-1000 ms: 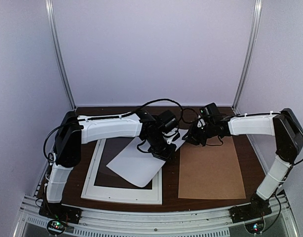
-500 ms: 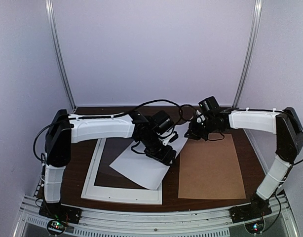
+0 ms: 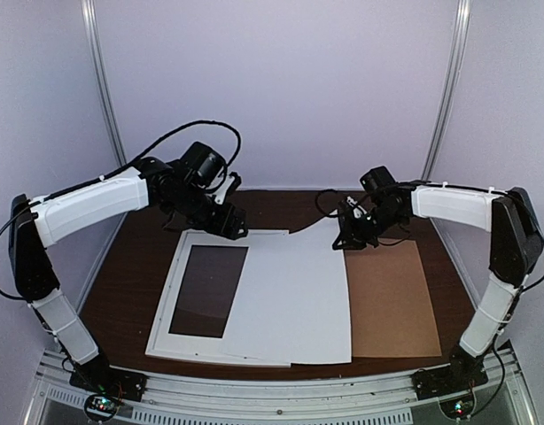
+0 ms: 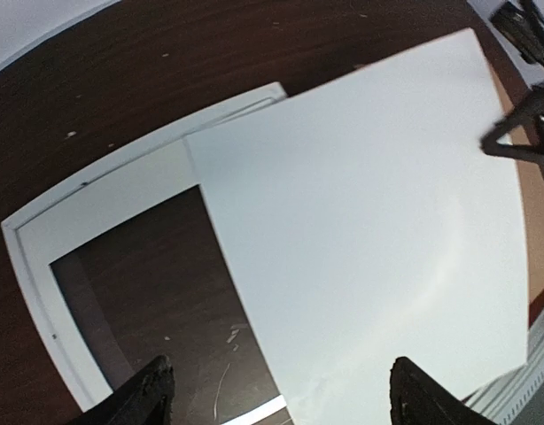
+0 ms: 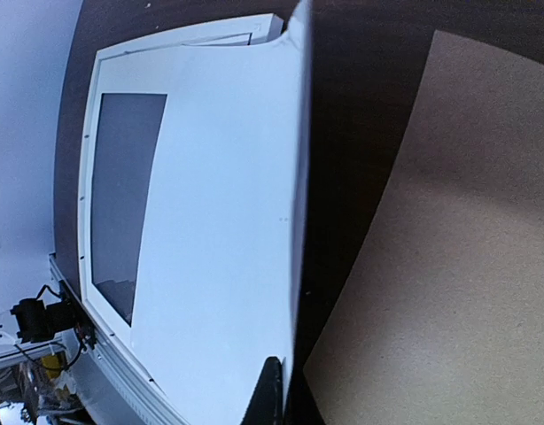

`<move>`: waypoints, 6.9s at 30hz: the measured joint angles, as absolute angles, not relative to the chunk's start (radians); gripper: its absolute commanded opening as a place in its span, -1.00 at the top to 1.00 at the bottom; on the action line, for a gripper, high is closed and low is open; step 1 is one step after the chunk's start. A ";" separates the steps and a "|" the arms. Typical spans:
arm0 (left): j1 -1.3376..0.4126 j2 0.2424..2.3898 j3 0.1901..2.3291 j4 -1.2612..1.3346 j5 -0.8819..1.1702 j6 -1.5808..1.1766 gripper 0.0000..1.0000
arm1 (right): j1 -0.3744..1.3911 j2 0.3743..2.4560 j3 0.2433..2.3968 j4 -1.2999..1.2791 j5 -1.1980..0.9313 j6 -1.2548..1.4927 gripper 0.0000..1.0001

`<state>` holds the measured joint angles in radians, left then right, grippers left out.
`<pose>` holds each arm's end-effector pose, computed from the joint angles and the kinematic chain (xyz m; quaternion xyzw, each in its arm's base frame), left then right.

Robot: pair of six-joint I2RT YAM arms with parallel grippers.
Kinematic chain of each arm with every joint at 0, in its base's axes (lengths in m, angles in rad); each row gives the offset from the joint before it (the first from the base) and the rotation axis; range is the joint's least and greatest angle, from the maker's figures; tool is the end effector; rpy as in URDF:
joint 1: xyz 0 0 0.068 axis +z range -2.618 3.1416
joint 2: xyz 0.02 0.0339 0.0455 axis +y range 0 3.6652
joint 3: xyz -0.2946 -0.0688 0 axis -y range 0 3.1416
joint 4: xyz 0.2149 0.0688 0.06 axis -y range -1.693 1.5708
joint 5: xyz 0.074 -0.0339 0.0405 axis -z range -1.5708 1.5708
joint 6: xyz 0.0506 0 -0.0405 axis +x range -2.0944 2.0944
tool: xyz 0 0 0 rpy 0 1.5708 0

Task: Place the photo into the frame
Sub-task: Move the frame body to the center of the board, then place the photo on the mat board.

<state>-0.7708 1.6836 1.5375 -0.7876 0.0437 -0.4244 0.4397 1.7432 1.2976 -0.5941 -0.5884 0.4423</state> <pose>0.2485 -0.2445 0.3342 0.1704 0.9341 -0.1933 0.2472 0.3039 0.1740 0.2652 -0.0749 0.9236 0.3602 0.1077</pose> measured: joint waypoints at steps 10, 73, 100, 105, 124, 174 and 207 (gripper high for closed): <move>-0.657 1.676 1.467 -0.838 -0.048 -0.418 -0.71 | 0.448 1.832 1.302 -0.485 -0.743 0.499 1.00; -0.205 1.790 1.070 -0.552 0.368 -0.508 -0.62 | 0.516 2.076 1.451 -0.260 -0.785 0.706 1.00; -0.373 1.713 0.976 -0.445 0.334 -0.716 -0.64 | 0.516 2.076 1.416 -0.114 -0.838 0.836 0.49; -0.373 1.713 0.978 -0.446 0.332 -0.716 -0.64 | 0.517 2.074 1.374 -0.109 -0.834 0.826 0.37; -0.373 1.712 1.005 -0.471 0.324 -0.709 -0.64 | 0.599 1.889 1.083 -0.019 -0.767 0.854 0.54; -0.130 1.390 1.040 -0.627 0.146 -0.604 -0.95 | 0.753 1.723 1.391 -0.034 -0.782 1.023 1.00; -0.075 1.346 1.039 -0.645 0.042 -0.589 -0.95 | 0.717 1.941 1.312 -0.002 -0.774 1.048 1.00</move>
<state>-0.0753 1.3457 1.0393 -0.6453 0.0418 -0.5888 0.7174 1.9411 1.3125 -0.0021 -0.7742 1.0485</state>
